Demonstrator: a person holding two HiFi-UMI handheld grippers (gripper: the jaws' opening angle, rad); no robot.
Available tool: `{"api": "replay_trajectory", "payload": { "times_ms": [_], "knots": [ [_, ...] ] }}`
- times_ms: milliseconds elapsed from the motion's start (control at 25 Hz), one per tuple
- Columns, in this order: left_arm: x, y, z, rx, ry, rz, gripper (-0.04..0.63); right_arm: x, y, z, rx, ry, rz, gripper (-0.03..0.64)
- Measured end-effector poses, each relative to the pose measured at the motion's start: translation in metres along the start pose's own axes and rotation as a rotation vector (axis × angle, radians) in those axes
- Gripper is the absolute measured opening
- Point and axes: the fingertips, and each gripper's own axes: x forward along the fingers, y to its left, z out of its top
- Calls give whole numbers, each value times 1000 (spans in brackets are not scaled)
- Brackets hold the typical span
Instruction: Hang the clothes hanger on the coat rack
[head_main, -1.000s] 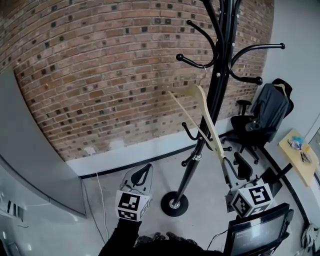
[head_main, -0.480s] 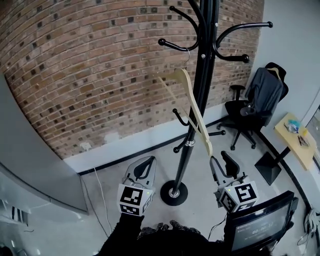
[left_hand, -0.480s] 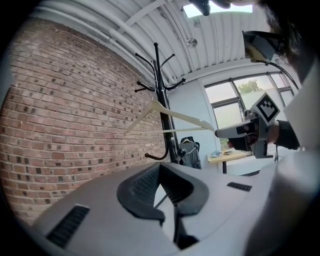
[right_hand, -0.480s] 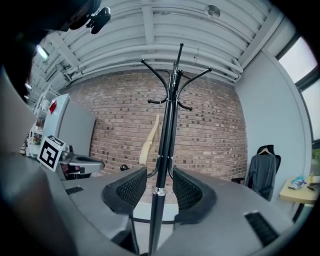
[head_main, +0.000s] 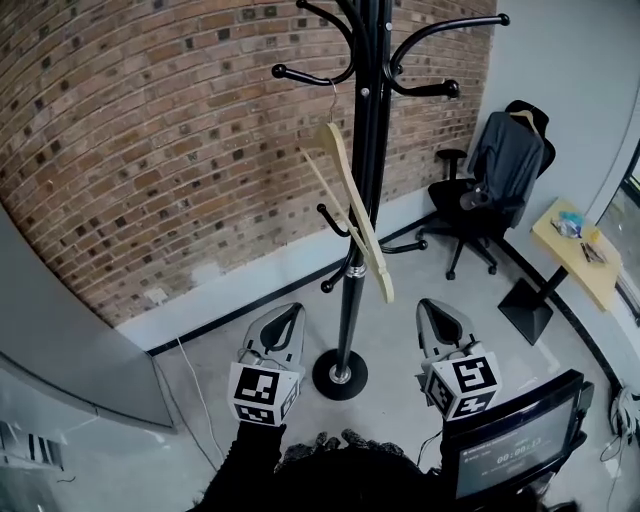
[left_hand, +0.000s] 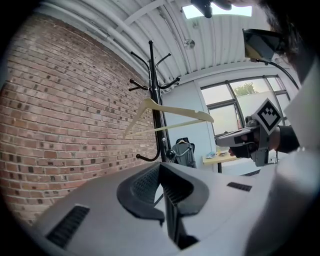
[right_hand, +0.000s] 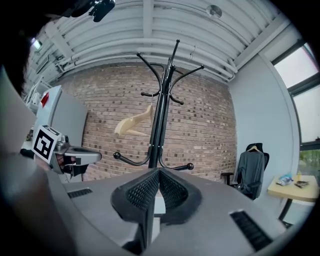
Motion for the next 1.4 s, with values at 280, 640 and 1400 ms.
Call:
{"api": "replay_trajectory", "payload": {
  "times_ms": [280,640,1400],
  "knots": [
    [-2,-6,-1,-2,-1,-2,8,-6,-3,3,7,-25,-32,9],
    [-4,-3,-2,-9,-2,1,8,-3,4,1,-23,15,-44,9],
    [-14,4,-7,-4,16,17,8,3,11,4,-28,37,-39,8]
  ]
}}
